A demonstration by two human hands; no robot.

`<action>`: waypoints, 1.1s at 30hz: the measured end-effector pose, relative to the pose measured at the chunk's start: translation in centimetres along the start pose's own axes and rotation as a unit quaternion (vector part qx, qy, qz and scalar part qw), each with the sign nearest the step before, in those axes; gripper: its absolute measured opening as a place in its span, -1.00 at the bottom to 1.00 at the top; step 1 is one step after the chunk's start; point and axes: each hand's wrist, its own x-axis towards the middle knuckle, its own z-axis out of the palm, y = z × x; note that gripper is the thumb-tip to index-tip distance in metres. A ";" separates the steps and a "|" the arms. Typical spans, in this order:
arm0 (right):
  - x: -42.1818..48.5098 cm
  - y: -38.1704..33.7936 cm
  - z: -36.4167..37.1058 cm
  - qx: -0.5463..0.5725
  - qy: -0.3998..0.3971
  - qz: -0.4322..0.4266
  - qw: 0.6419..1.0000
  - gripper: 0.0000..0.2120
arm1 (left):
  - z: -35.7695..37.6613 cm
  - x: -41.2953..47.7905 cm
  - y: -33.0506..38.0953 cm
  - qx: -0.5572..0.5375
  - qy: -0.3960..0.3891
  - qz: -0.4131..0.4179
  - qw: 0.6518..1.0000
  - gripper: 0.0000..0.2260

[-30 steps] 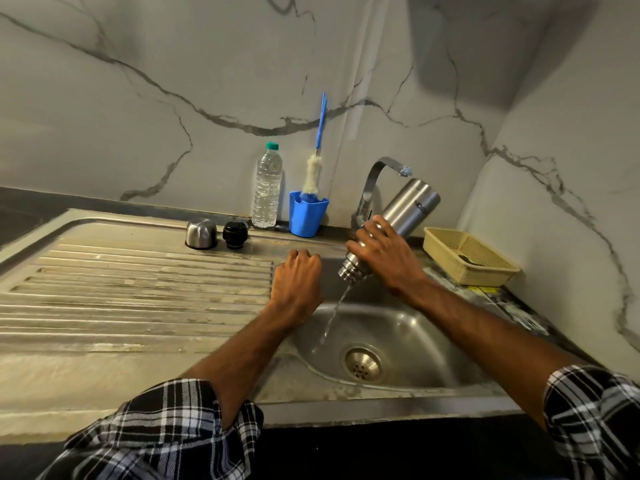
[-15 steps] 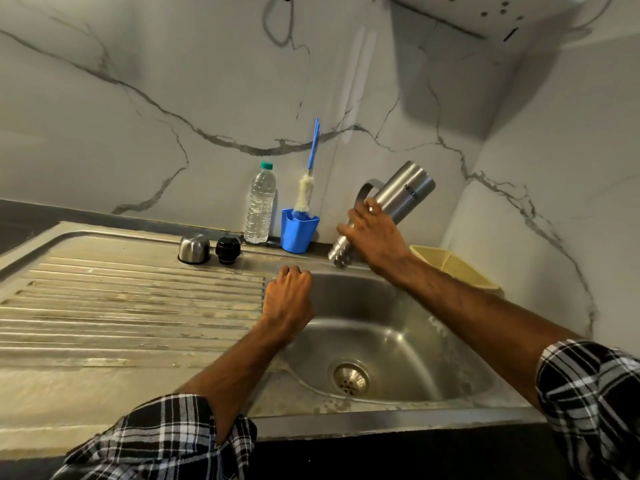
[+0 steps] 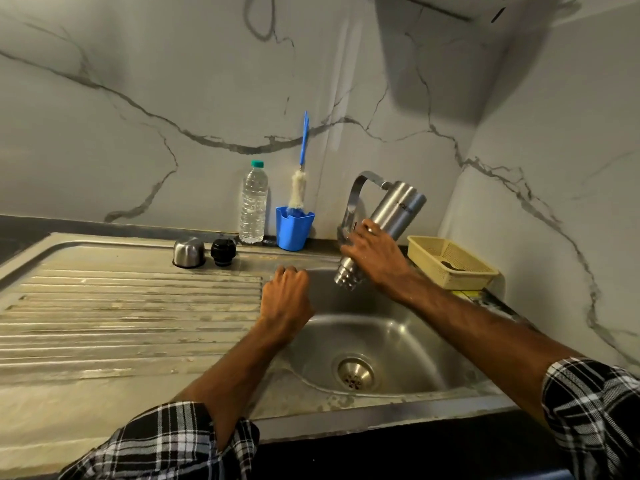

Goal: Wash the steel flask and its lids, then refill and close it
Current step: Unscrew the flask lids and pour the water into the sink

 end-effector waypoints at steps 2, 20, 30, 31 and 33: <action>-0.1 0.3 -0.1 0.027 0.005 0.033 0.999 -0.46 | 0.0 -0.1 0.2 0.002 -0.008 0.004 1.000 -0.62; -0.3 4.4 -0.5 0.847 0.007 0.315 0.428 -0.27 | 1.4 0.4 0.8 -0.423 -0.053 -0.049 0.903 -0.20; -1.5 -0.1 2.4 0.948 0.044 0.310 0.053 -0.57 | -1.1 1.1 -1.3 -0.684 -0.006 -0.132 0.718 -0.28; -1.5 -0.3 2.5 0.952 0.045 0.301 0.034 -0.55 | -1.3 1.2 -1.4 -0.700 -0.002 -0.138 0.701 -0.31; -1.6 -0.5 2.6 0.954 0.043 0.295 0.030 -0.54 | -1.4 1.4 -1.6 -0.732 0.011 -0.159 0.663 -0.36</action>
